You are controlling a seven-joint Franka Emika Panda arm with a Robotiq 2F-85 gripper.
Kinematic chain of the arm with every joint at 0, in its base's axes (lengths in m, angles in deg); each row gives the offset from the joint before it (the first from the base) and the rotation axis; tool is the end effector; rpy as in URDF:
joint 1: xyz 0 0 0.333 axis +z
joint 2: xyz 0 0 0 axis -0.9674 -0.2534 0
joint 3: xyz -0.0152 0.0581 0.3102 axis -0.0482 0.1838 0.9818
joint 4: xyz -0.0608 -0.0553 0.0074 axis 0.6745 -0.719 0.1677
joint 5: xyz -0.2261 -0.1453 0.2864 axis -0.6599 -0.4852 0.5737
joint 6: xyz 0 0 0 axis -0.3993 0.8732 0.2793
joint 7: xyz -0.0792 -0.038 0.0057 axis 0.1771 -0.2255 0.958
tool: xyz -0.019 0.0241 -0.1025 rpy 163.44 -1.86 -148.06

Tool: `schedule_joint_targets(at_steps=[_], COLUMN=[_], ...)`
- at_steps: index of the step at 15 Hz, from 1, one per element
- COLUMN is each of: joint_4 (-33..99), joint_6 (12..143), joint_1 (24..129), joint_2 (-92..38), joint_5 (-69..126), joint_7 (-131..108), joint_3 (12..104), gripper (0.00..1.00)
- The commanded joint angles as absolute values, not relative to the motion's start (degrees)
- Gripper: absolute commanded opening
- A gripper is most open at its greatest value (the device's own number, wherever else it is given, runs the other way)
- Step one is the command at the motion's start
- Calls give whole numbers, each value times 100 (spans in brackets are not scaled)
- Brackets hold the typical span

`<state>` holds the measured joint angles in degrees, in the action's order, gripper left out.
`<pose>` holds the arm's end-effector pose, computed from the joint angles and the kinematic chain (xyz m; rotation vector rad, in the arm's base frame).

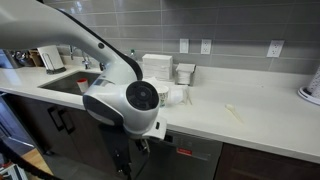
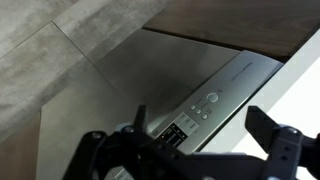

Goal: Push a button on the dishwasher

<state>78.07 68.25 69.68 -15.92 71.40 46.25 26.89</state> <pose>0.3684 -0.2895 0.2684 -2.6114 0.3716 -0.2027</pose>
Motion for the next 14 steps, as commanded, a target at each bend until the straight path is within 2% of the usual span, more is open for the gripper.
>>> schedule_joint_targets(at_steps=[1, 9, 14], joint_4=[7752, 7659, 7198], joint_6=[6864, 6861, 6321], joint_1=[6396, 6369, 5603], joint_2=[-1680, -1773, -2364], joint_5=[7092, 7108, 7333], joint_7=[4587, 4581, 4893], joint_3=[3265, 3316, 3801], gripper=[100, 100, 100])
